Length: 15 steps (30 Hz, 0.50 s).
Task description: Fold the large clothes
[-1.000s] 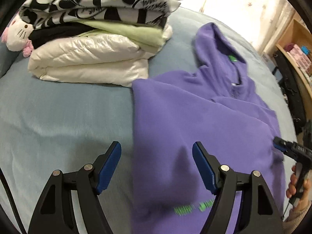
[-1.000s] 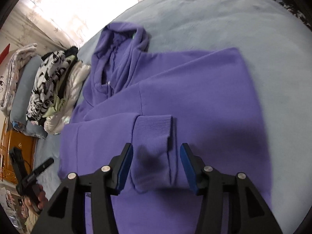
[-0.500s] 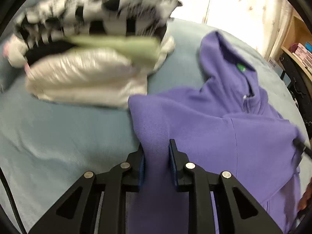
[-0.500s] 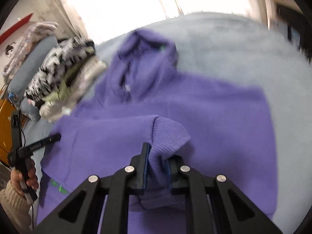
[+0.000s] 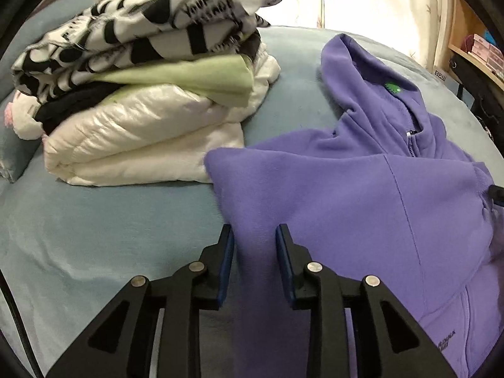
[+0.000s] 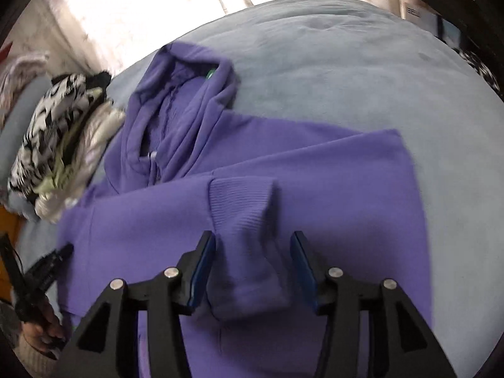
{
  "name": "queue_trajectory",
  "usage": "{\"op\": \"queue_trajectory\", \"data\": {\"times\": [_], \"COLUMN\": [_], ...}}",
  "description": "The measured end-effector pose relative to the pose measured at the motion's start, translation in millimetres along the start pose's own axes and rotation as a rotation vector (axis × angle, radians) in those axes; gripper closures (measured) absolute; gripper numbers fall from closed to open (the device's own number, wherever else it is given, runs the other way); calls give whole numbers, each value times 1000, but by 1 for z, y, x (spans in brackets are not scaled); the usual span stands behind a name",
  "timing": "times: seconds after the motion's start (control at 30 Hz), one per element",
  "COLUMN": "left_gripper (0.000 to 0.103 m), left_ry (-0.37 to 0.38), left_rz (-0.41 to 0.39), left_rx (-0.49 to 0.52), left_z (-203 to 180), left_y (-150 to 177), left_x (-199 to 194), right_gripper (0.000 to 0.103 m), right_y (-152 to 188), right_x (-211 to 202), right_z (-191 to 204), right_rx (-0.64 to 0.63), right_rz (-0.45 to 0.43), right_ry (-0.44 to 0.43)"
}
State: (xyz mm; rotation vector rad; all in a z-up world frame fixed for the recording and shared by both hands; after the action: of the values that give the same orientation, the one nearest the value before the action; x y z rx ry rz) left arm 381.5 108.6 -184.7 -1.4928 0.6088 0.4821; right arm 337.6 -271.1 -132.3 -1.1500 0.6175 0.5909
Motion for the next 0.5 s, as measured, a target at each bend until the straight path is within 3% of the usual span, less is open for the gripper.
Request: {"op": "queue_trajectory", "data": {"times": [0.17, 0.27, 0.37, 0.5], "left_gripper": [76, 77, 77, 77], "left_ry": [-31, 21, 104, 117], "left_rz": [-87, -116, -117, -63], "left_rx": [-73, -140, -181, -145], "left_z": [4, -12, -47, -86], "left_y": [-22, -32, -29, -5], "left_x": [-43, -64, -76, -65], "right_gripper": [53, 53, 53, 53], "right_y": [4, 10, 19, 39], "right_x": [-40, -48, -44, -31], "right_z": [1, 18, 49, 91], "right_rx": [32, 10, -40, -142], "right_rz": [-54, -67, -65, -32], "right_ry": [-54, -83, -128, -147]}}
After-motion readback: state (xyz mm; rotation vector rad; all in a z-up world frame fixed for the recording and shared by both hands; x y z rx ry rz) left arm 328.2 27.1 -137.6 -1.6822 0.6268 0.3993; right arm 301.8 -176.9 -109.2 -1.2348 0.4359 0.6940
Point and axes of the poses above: each gripper's, at about its wrist camera, not at the fingertips, and x roughly the way its jaws point, z to its left, y to its underside, the point moved 3 cm from there along x, roughly the way its jaws point, and after that the axes turned 11 degrees about -z, right-handed, at the moved point
